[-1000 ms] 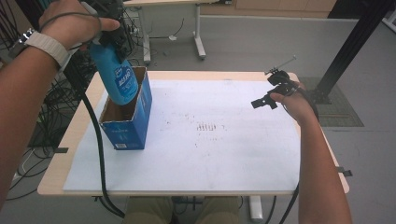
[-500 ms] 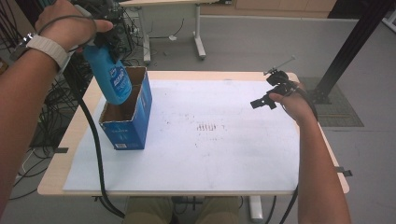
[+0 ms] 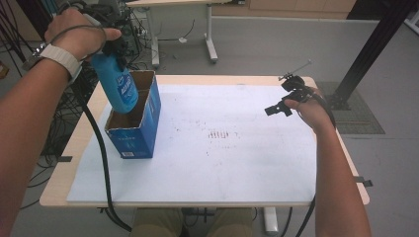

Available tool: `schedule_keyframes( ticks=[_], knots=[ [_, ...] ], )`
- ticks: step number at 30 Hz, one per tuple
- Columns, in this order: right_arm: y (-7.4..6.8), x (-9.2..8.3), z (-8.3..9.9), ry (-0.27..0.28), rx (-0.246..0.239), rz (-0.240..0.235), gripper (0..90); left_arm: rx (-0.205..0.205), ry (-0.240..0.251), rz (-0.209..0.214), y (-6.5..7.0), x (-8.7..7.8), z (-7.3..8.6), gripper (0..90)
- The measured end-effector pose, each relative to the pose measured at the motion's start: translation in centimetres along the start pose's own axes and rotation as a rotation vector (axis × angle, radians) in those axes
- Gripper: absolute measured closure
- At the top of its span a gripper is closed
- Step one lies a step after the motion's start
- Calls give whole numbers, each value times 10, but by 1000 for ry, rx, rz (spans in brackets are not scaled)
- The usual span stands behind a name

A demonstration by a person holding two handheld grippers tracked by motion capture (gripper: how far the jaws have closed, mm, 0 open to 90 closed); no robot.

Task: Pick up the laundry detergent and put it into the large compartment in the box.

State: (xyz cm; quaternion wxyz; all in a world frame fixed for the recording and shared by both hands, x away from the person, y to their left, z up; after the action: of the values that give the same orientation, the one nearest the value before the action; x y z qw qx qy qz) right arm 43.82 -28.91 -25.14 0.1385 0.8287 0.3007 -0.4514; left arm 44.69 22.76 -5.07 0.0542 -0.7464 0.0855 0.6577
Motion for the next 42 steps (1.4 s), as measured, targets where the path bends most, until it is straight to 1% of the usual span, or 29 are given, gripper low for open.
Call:
schedule_keyframes(
  ticks=[5,7,9,11,15,21,27,33,35,37,38,42],
  knots=[
    [0,1,0,0,0,-2,67,1,-1,-6,0,8,0,380],
    [0,1,0,-1,1,-3,67,2,9,-9,1,10,0,380],
    [0,2,1,0,3,-4,67,-1,2,-9,0,12,-1,381],
    [0,2,2,3,0,-5,67,-5,7,-10,0,14,-1,380],
    [1,2,3,2,10,-6,67,-19,1,-9,-3,20,-2,380],
    [3,2,5,4,13,-6,67,-28,-11,-20,-5,32,-4,380],
    [1,4,3,-1,11,-9,67,-41,-10,-10,-8,40,-4,380],
    [1,6,3,-4,11,-11,67,-52,0,-10,-9,48,-4,380],
    [1,6,3,-4,11,-10,67,-49,-12,-12,-9,51,-4,380],
    [1,6,3,-3,11,-11,67,-55,-2,-11,-9,54,-4,380],
    [1,6,3,-4,12,-11,67,-57,-7,-10,-9,55,-4,380],
    [2,5,3,1,12,-11,67,-61,0,-10,-9,60,-4,380]
  ],
)
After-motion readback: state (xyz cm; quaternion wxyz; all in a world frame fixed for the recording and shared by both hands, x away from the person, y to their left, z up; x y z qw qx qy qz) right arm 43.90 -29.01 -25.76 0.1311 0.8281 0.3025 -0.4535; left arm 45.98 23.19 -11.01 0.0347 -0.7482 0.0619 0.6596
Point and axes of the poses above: each handheld gripper's, and its own axes: x roughly forward along the jaws, z roughly out of its underside, y roughly to its right, the point moved 8 cm from there along x, roughly forward along the jaws, and after that the axes turned 3 degrees about z, right-handed, at the moved point
